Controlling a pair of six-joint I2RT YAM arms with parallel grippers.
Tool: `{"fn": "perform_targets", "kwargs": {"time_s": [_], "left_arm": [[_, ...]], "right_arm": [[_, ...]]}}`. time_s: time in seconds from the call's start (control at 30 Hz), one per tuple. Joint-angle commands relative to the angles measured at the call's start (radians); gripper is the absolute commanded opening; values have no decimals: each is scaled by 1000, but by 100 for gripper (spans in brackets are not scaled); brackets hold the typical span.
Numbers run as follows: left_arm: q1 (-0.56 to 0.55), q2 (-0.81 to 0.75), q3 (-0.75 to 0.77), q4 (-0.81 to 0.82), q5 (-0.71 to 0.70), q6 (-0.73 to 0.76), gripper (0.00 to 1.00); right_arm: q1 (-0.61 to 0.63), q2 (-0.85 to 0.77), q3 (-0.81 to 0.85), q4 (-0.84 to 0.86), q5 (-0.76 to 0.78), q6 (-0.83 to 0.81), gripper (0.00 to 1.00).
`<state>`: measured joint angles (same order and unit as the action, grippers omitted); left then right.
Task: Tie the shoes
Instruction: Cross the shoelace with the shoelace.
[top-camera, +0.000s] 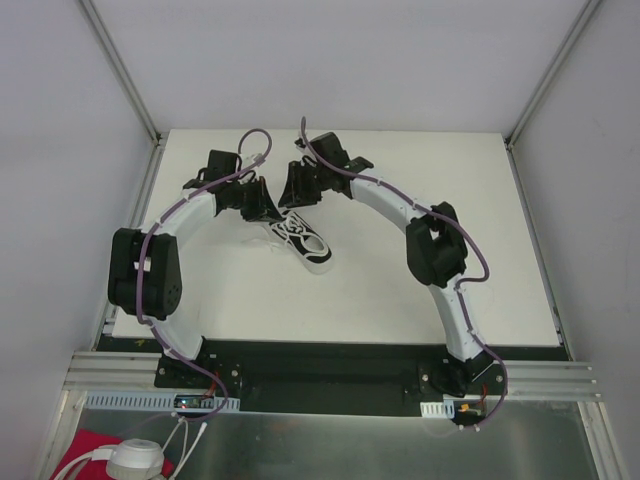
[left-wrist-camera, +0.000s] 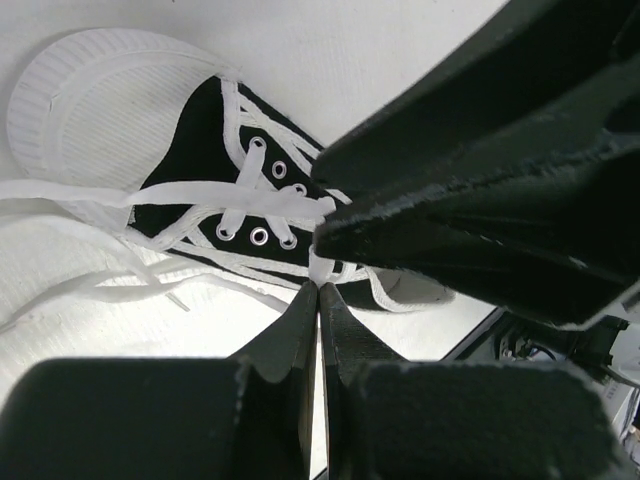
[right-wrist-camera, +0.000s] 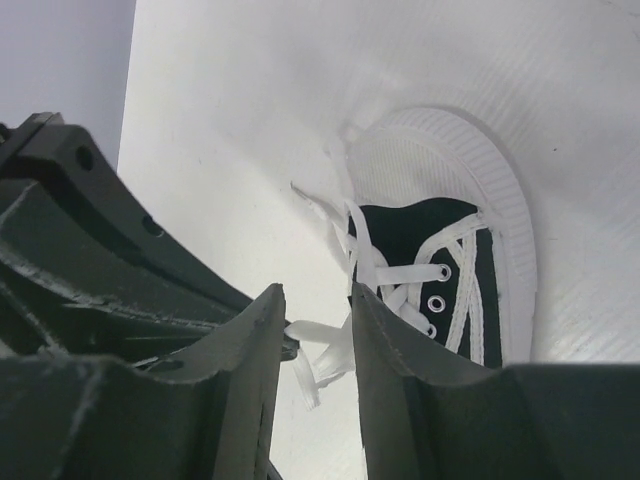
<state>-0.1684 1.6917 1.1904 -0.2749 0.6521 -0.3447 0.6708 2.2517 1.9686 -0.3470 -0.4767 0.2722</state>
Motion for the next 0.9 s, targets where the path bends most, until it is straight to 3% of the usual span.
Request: {"fn": "perform_targets", "kwargs": {"time_s": [0.0,0.57,0.87], "left_arm": [[7,-61,0,-1,18,29,0],[6,-55,5,-1,18,32,0],[6,-63,5,-1,20,35,0]], "right_arm": [[-7,52,98,-70,-65,25,36],[-19,72,64,-98,-201,-4,35],[-20,92,82,-124,-157,-17,40]]}}
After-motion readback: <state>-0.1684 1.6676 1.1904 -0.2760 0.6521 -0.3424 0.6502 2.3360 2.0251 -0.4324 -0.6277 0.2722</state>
